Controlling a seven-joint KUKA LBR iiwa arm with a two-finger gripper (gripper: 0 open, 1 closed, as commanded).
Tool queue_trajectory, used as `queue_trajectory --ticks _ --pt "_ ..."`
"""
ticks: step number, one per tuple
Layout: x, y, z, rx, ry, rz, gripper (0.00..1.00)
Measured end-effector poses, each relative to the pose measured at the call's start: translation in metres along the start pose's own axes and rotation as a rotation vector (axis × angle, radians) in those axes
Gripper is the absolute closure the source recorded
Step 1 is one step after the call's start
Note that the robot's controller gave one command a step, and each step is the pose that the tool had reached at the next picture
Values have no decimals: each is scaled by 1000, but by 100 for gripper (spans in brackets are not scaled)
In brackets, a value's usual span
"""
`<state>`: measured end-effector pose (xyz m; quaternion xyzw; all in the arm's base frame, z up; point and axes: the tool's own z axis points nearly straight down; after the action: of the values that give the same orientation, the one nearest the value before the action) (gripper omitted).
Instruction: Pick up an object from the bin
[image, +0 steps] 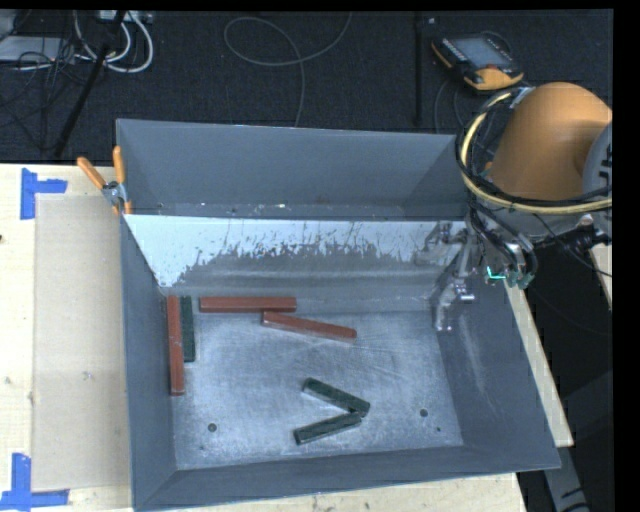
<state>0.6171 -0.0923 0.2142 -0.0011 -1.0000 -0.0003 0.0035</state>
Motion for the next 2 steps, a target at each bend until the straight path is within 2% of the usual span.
queue_trajectory --ticks 1,2 --pt "-1 0 -5 1 -7 -2 0" --pt "11 26 48 2 -12 -47 0"
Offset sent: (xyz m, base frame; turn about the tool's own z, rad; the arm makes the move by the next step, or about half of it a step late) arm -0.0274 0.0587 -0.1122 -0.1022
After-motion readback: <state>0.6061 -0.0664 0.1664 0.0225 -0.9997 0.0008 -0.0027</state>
